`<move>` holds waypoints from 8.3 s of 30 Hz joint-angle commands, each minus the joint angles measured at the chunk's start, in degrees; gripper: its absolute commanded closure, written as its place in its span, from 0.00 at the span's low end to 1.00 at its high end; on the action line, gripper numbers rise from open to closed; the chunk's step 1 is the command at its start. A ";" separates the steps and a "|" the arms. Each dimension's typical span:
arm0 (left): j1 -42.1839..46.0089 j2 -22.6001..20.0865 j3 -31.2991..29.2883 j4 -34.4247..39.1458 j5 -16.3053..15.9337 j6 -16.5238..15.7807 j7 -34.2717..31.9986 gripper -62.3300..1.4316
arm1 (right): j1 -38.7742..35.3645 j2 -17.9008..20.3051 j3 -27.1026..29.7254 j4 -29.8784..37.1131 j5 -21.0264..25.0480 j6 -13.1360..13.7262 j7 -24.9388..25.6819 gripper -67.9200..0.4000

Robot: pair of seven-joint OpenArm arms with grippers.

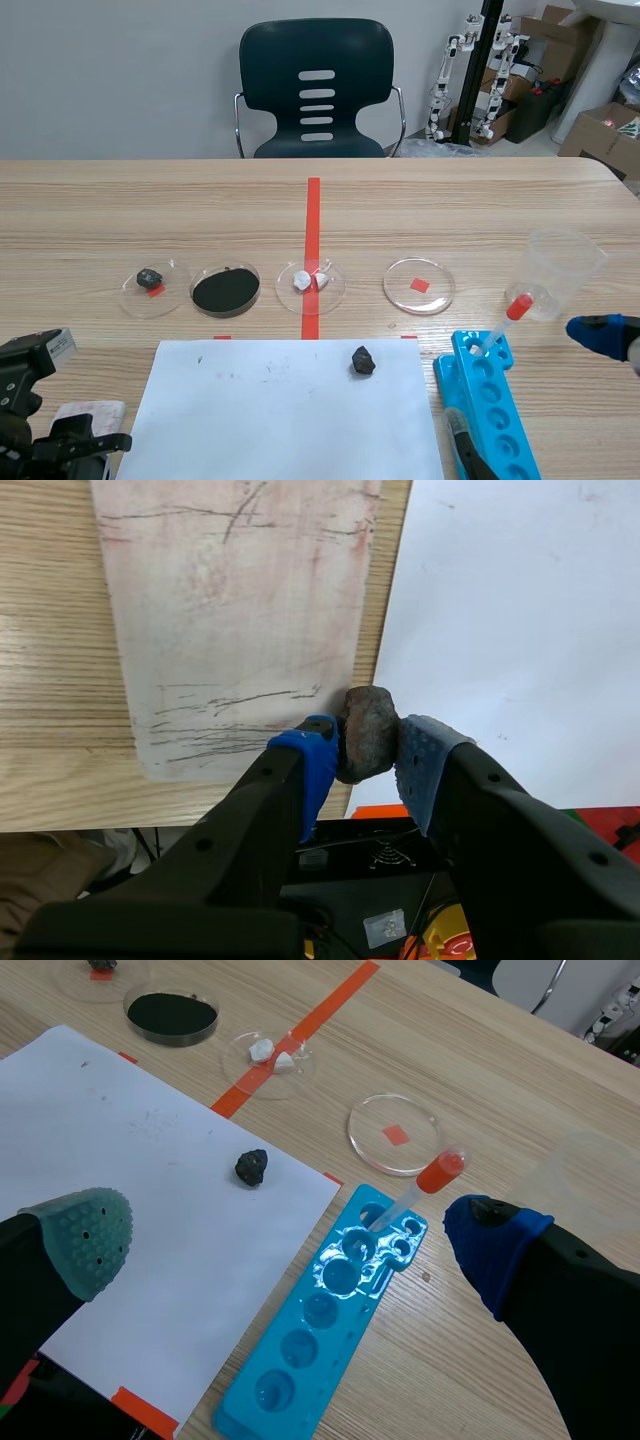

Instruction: Rub the mineral on the streak plate below the first streak

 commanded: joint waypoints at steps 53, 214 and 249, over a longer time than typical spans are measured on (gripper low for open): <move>-0.17 -0.35 -0.15 0.35 16.98 5.53 5.38 0.79 | -0.11 0.48 0.11 0.09 0.57 -0.22 0.87 0.00; 17.90 -0.50 4.46 12.83 26.56 -29.88 -76.54 0.79 | -0.11 0.48 0.11 0.09 0.57 -0.22 0.85 0.00; 17.88 -0.50 4.46 12.83 26.56 -29.73 -76.59 0.79 | -0.11 0.48 0.11 0.09 0.57 -0.22 0.85 0.00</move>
